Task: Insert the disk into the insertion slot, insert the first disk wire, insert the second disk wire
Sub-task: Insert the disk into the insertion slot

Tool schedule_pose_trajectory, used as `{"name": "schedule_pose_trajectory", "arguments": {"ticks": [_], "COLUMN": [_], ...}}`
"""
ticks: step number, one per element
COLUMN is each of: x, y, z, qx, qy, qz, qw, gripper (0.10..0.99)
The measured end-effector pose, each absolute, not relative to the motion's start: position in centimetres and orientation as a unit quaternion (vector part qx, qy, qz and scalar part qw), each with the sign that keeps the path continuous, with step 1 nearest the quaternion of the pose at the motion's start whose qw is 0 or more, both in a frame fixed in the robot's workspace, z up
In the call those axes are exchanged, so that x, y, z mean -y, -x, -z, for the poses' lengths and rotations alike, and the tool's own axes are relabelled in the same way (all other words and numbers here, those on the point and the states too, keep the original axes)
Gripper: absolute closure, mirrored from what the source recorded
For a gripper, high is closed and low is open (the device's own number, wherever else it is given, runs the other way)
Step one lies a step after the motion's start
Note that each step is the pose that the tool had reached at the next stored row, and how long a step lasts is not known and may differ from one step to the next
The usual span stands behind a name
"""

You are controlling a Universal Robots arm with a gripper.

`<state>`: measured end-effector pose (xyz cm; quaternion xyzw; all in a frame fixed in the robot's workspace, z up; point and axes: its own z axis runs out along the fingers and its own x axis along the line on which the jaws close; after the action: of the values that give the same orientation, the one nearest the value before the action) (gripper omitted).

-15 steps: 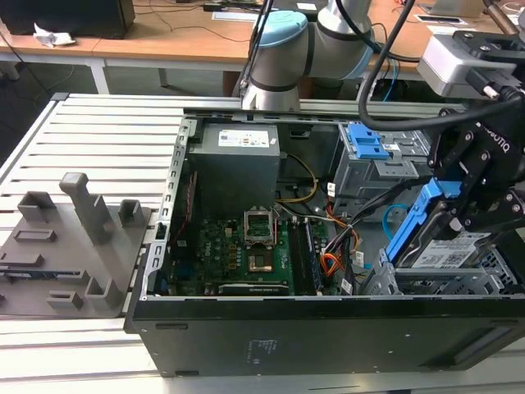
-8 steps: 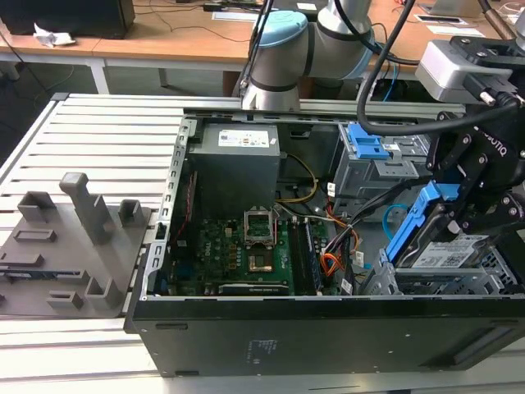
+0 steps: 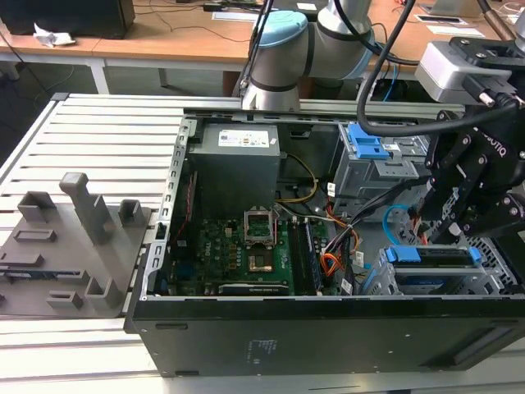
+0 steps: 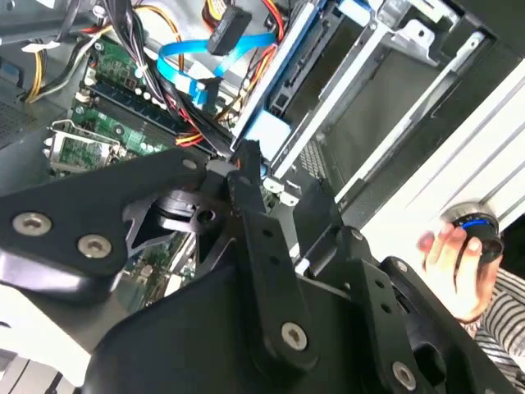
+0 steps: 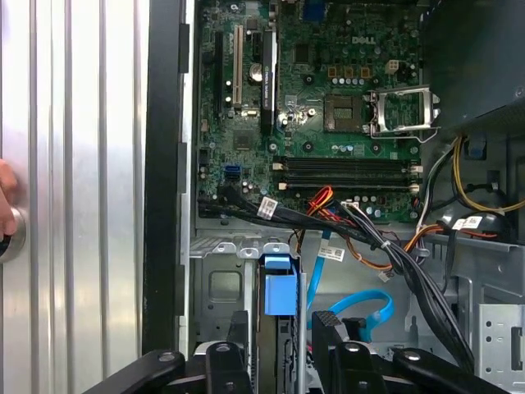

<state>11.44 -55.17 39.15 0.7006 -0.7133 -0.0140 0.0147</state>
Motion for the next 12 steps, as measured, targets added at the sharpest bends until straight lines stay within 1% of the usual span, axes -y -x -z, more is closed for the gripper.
{"name": "schedule_pose_trajectory", "arguments": {"ticks": [3, 4, 5, 6, 7, 12], "x": [55.17, 55.17, 55.17, 55.17, 55.17, 55.15], "y": [-11.44, -11.44, -11.44, -11.44, -11.44, -11.67], "z": [-39.13, -39.12, -39.11, -39.11, -39.09, -39.06], "qx": [0.713, 0.713, 0.713, 0.713, 0.713, 0.713], "qy": [-0.701, -0.701, -0.701, -0.701, -0.701, -0.701], "qz": [0.014, 0.014, 0.014, 0.014, 0.014, 0.014], "qw": [0.015, 0.015, 0.015, 0.015, 0.015, 0.015], "gripper": [0.663, 0.725, 0.91, 0.969, 0.98, 0.98]}}
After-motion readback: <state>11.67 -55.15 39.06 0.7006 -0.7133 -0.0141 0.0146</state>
